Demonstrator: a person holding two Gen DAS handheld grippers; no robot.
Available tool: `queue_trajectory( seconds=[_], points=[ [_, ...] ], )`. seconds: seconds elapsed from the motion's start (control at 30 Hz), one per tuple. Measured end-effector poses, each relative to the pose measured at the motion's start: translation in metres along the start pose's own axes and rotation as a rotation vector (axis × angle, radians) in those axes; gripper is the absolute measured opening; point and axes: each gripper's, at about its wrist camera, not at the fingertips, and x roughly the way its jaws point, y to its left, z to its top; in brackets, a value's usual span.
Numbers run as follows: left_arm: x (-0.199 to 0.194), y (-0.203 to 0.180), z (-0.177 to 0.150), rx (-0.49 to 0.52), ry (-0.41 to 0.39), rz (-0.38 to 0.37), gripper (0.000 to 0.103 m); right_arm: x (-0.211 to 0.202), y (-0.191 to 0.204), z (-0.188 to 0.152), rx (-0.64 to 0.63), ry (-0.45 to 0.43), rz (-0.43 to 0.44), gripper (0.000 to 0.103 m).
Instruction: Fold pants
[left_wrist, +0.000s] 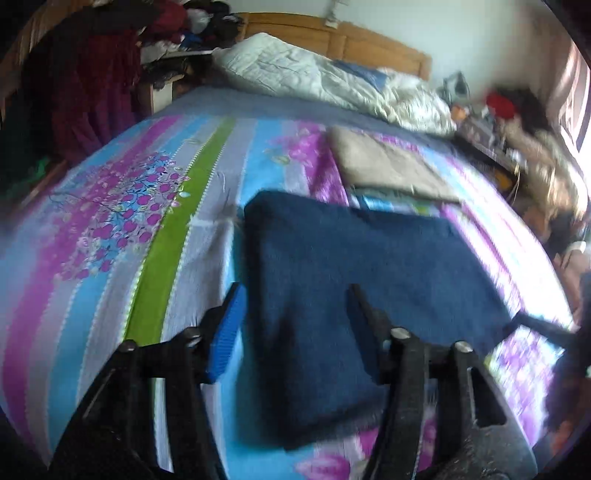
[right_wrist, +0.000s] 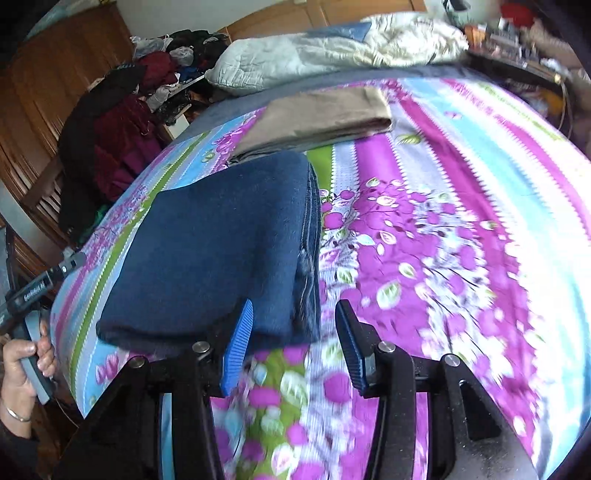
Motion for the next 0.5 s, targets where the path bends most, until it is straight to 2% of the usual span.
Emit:
queue_trajectory(
  seconds=[0.03,0.07,0.1,0.13,0.17,0.2,0.27,0.3,0.4,0.47,0.5],
  points=[
    [-0.007,-0.012,-0.008,0.027,-0.001,0.023,0.078,-0.015,0.011,-0.006,-0.018,-0.018,-0.020,0.053],
    [-0.017,-0.023,-0.017,0.042,-0.012,0.039,0.079,-0.027,0.019,-0.014,-0.032,-0.034,-0.037,0.056],
    [-0.027,-0.035,-0.025,0.041,-0.024,0.044,0.082,-0.037,0.028,-0.019,-0.041,-0.046,-0.056,0.074],
    [-0.035,-0.040,-0.029,0.029,-0.030,0.040,0.086,-0.046,0.037,-0.025,-0.053,-0.059,-0.083,0.098],
    [-0.039,-0.050,-0.031,0.009,-0.027,0.033,0.089,-0.055,0.048,-0.029,-0.069,-0.079,-0.110,0.103],
    [-0.042,-0.057,-0.032,-0.009,-0.024,0.037,0.092,-0.063,0.055,-0.034,-0.087,-0.103,-0.120,0.103],
    [-0.053,-0.070,-0.038,-0.042,-0.022,0.073,0.092,-0.078,0.069,-0.048,-0.127,-0.125,-0.104,0.103],
    [-0.057,-0.074,-0.040,-0.048,-0.023,0.095,0.092,-0.081,0.072,-0.052,-0.132,-0.123,-0.098,0.103],
    [-0.071,-0.080,-0.045,-0.063,-0.036,0.191,0.101,-0.082,0.080,-0.057,-0.099,-0.085,-0.113,0.103],
    [-0.084,-0.078,-0.052,-0.087,-0.057,0.180,0.103,-0.081,0.082,-0.061,-0.087,-0.027,-0.099,0.103],
    [-0.089,-0.076,-0.054,-0.098,-0.059,0.167,0.103,-0.084,0.083,-0.065,-0.087,-0.030,-0.114,0.103]
  ],
)
